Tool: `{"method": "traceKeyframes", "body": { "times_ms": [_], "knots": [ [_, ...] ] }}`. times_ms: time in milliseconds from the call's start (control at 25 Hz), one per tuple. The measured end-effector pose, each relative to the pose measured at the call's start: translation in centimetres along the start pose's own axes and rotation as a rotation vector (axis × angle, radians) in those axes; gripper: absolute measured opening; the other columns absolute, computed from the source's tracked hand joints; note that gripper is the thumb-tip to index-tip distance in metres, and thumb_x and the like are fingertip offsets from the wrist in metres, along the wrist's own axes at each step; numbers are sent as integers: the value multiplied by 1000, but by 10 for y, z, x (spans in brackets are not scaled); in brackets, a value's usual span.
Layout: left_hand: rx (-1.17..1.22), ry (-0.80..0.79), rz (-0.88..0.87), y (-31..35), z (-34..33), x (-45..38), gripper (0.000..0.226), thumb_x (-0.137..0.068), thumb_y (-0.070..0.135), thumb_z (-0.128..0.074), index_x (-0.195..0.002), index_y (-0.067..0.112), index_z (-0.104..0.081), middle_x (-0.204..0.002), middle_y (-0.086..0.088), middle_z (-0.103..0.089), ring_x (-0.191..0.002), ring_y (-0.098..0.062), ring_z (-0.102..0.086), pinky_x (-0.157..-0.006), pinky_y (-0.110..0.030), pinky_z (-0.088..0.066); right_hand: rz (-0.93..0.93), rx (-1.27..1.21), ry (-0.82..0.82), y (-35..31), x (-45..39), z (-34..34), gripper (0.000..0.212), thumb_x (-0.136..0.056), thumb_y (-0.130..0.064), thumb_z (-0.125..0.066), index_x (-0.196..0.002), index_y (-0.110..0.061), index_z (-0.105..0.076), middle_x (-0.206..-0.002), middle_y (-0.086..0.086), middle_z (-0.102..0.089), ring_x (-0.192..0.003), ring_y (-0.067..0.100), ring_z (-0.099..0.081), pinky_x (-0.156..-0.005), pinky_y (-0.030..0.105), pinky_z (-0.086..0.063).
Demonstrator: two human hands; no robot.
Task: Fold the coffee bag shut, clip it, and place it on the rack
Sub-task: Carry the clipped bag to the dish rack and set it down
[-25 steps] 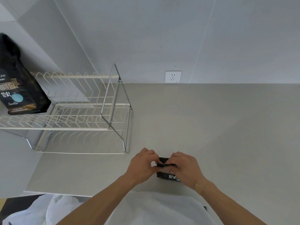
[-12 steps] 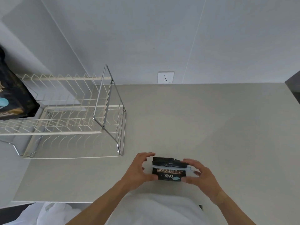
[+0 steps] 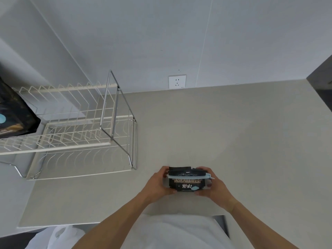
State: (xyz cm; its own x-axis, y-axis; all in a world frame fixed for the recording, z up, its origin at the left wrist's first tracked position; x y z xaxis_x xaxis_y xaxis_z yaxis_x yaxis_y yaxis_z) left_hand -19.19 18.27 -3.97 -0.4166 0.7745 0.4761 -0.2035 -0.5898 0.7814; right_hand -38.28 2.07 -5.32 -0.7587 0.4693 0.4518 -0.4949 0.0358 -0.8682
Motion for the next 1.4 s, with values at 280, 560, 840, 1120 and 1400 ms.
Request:
{"method": "traceKeyframes", "body": {
  "times_ms": [280,560,840,1120,1400],
  "knots": [
    [28,-5,-31,3,13,1,73,-60,18,-87,-123,31,-53,-115,4,-66,-109,-15,-58,-91,-40,-53,-35,-137,93,-12,7,-6,74,-55,0,-87,-115,-35,-59,-112,-5,-70,-110,24,-63,-89,48,-56],
    [50,-52,-220,56,67,17,68,-63,30,-86,-118,45,-49,-115,19,-63,-110,3,-55,-76,-15,-44,80,-173,145,-98,35,7,68,-55,-9,-90,-113,-31,-61,-111,-3,-71,-108,20,-64,-88,41,-57],
    [218,6,-501,142,151,57,64,-67,23,-86,-114,49,-50,-109,29,-61,-107,-3,-61,-83,-29,-58,337,-192,157,-223,54,19,71,-54,-21,-92,-119,-26,-62,-118,3,-69,-109,21,-64,-80,28,-57],
    [291,117,-639,184,254,101,60,-61,31,-85,-111,47,-55,-108,22,-64,-102,-5,-64,-76,-27,-60,547,-192,171,-339,47,-13,69,-54,-18,-88,-117,-29,-63,-117,2,-70,-109,22,-63,-77,36,-58],
    [296,224,-623,147,349,132,62,-63,18,-87,-114,38,-58,-110,10,-67,-103,-16,-67,-77,-34,-60,610,-111,61,-408,5,-87,69,-56,-20,-89,-118,-32,-61,-113,2,-70,-103,21,-67,-74,35,-60]
  ]
}}
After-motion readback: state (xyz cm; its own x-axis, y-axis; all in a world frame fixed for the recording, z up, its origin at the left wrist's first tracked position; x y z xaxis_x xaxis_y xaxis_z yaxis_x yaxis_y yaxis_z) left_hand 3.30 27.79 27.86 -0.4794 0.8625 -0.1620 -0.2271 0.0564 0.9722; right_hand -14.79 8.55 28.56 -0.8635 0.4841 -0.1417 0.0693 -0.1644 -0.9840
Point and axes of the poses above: each hand's wrist, its own x-axis away from the middle knuckle, its own z-axis out of the back of the hand, y = z × x, the point moved 1 cm from there along -x, towards the middle knuckle
